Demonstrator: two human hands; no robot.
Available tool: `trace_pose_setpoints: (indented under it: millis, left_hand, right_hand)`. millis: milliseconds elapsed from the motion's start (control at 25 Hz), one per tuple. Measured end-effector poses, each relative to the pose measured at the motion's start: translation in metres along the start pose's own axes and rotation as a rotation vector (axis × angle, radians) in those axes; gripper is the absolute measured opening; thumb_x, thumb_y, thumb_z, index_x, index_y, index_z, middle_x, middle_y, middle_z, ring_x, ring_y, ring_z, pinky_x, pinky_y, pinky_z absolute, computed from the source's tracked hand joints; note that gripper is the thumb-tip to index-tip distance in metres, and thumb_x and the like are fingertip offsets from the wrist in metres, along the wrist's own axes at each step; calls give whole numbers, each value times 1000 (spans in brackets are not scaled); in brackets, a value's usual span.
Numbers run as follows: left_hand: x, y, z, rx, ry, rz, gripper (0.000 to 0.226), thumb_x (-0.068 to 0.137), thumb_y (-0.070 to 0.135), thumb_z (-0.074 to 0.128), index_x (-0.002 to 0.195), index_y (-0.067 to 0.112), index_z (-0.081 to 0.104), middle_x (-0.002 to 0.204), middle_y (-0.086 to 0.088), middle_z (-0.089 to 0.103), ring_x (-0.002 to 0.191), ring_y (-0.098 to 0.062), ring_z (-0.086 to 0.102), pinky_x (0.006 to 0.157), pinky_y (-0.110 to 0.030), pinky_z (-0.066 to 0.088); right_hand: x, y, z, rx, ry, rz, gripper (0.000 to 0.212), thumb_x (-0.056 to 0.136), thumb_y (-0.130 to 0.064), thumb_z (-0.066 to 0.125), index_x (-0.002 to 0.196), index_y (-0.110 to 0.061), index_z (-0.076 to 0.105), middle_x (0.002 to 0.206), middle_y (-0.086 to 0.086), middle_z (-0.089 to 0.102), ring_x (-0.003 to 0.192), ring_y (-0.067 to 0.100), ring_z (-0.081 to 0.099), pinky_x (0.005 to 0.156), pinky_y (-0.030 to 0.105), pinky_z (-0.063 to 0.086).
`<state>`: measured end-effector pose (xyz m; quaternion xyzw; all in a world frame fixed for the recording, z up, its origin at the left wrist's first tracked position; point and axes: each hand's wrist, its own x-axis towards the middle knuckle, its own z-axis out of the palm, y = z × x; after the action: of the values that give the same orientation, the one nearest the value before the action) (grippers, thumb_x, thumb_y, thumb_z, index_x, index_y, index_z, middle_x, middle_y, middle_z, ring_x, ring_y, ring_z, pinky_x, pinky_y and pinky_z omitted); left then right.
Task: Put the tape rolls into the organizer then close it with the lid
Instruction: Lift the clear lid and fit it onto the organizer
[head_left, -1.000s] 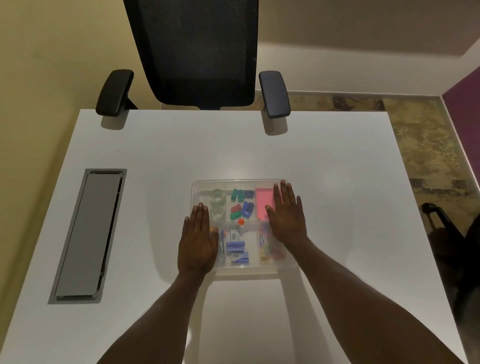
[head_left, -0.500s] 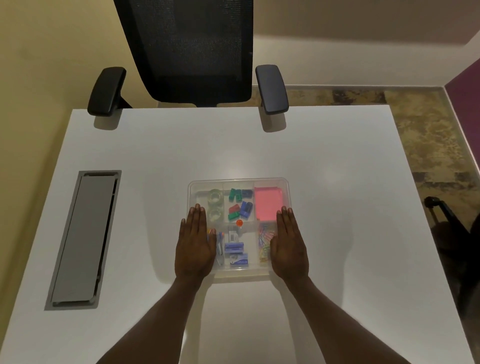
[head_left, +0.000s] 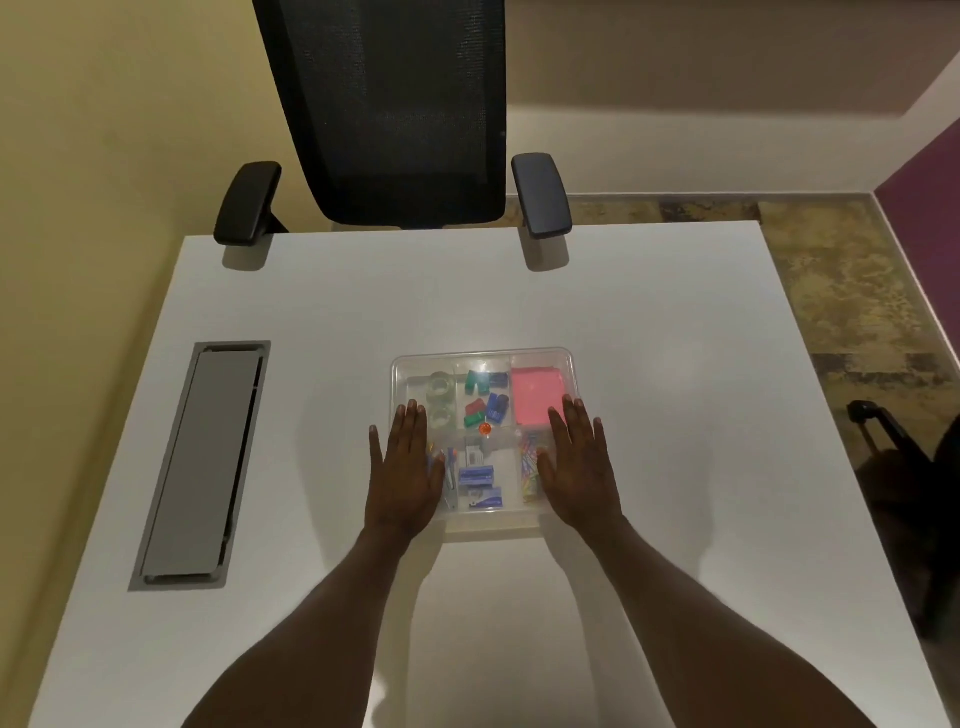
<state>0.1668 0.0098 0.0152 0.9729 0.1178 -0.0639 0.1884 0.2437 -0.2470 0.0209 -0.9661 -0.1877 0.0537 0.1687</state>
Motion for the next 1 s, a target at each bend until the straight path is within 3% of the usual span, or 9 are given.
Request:
trace_pose_setpoints:
  millis: [120,200,320,520,640,720,840,920,1000]
  left_hand:
    - [-16,15,-4,-18,-33,37,72,109,47,38,166,17,6,175,-2,0,162,-19,-6,132,-52,2]
    - [-29,24,-6,-58,-57,62,79,106,52,44,166,19,5,175,-1,-5,162,-21,-10,133,-49,-1]
    - [-47,37,-6,18,-93,131,85,102,59,46,166,21,4,174,-3,-12,160,-24,-17,132,-51,-3]
    - [-66,53,-4,119,-173,148,92,97,66,46,166,28,-1,171,-6,-20,157,-31,-26,130,-57,-7]
    - [-69,55,-3,196,-213,113,88,101,55,50,166,27,-3,170,-10,-21,158,-38,-21,129,-60,-3]
    - [-71,55,-2,225,-223,83,79,106,42,48,166,27,-1,170,-13,-21,158,-41,-18,129,-62,-3]
    - [-71,52,-1,222,-236,48,73,109,33,46,165,30,-1,172,-13,-17,158,-40,-18,130,-60,-1]
    - [-71,47,0,220,-261,27,76,108,38,48,165,35,-3,173,-10,-18,158,-38,-19,131,-58,1]
    - [-69,43,0,213,-264,25,77,106,42,48,164,39,-3,173,-7,-18,159,-36,-18,131,-57,2]
  right_hand:
    - [-12,-16,-9,17,45,-67,65,100,-34,62,154,-4,40,165,16,31,155,32,24,125,54,26]
    - [-25,-32,-11,61,43,-87,68,97,-37,68,151,-4,44,162,16,37,153,34,30,123,56,30]
    - [-47,-52,-9,90,-26,-113,73,95,-46,66,153,-8,42,164,13,34,154,33,26,124,58,26]
    - [-67,-74,-1,-7,-195,-98,79,97,-58,55,161,-21,25,171,6,9,159,29,6,129,53,10]
    - [-70,-76,4,-100,-271,-52,76,103,-52,48,163,-29,9,171,1,-8,159,27,-5,130,50,0]
    - [-72,-78,7,-122,-293,-25,72,105,-46,48,163,-30,8,172,2,-8,160,27,-5,130,49,-2]
    - [-75,-84,5,-48,-251,-4,66,105,-35,54,162,-28,20,172,8,6,159,30,6,130,50,5]
    - [-78,-85,-1,-11,-130,-33,65,93,-20,74,152,-20,47,163,15,35,150,39,34,123,58,29]
    - [-79,-85,-3,-8,-33,-78,66,69,-12,94,130,-14,70,139,20,63,127,43,61,102,62,52]
